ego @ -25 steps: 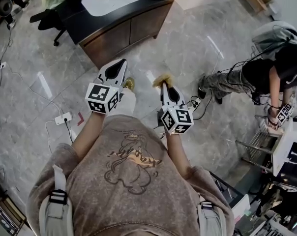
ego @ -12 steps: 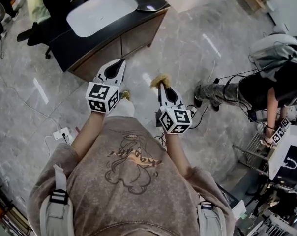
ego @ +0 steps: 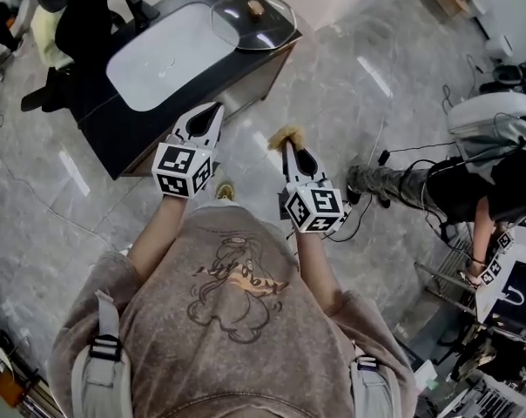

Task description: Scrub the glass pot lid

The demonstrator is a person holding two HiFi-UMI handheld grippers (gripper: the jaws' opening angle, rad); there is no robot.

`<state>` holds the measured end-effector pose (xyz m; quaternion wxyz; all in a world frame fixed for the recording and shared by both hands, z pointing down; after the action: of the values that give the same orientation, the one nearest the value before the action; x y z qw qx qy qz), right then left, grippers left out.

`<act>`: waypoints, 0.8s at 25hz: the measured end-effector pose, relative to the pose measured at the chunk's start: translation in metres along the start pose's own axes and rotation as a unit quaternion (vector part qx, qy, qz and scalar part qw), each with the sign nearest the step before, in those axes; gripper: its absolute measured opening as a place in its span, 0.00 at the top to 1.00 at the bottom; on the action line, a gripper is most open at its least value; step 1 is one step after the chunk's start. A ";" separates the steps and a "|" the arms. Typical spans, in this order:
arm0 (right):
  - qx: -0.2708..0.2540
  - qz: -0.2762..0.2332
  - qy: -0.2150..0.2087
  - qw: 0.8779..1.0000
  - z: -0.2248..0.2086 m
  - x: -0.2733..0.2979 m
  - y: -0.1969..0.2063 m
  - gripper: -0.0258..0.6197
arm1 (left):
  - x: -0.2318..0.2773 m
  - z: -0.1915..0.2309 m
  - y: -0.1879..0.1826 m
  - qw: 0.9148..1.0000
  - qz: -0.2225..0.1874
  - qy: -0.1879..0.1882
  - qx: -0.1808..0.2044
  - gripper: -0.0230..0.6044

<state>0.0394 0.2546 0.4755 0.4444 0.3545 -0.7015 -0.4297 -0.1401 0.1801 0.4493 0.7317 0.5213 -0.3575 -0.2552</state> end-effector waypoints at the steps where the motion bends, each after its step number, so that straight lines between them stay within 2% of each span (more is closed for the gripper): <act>1: 0.000 -0.004 0.003 1.000 -0.003 0.007 -0.005 0.90 | 0.008 0.006 -0.004 1.000 0.000 0.001 -0.001 0.94; 5: 0.002 -0.009 0.014 1.000 -0.019 0.030 -0.018 0.90 | 0.038 0.019 -0.014 1.000 0.000 0.006 -0.003 0.94; 10: 0.006 -0.011 0.026 1.000 -0.043 0.055 -0.030 0.90 | 0.067 0.030 -0.024 0.999 0.002 0.020 -0.030 0.94; 15: 0.007 -0.010 0.018 1.000 -0.066 0.092 -0.042 0.90 | 0.099 0.048 -0.035 1.000 0.001 0.006 -0.017 0.94; 20: 0.004 -0.001 -0.001 1.000 -0.091 0.140 -0.059 0.90 | 0.139 0.069 -0.045 1.000 0.002 -0.010 -0.021 0.94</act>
<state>0.0815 0.0830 0.4872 0.4420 0.3565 -0.7031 -0.4281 -0.1093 0.0221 0.4564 0.7395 0.5026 -0.3603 -0.2661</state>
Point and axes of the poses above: the fingertips, and each gripper's own axes: x forward along the fingers, z to its left, y out of its underside, the point moved 3 cm from there along -x, backward along the fingers, and after that the axes turned 4 degrees about z, right-handed, at the moved point
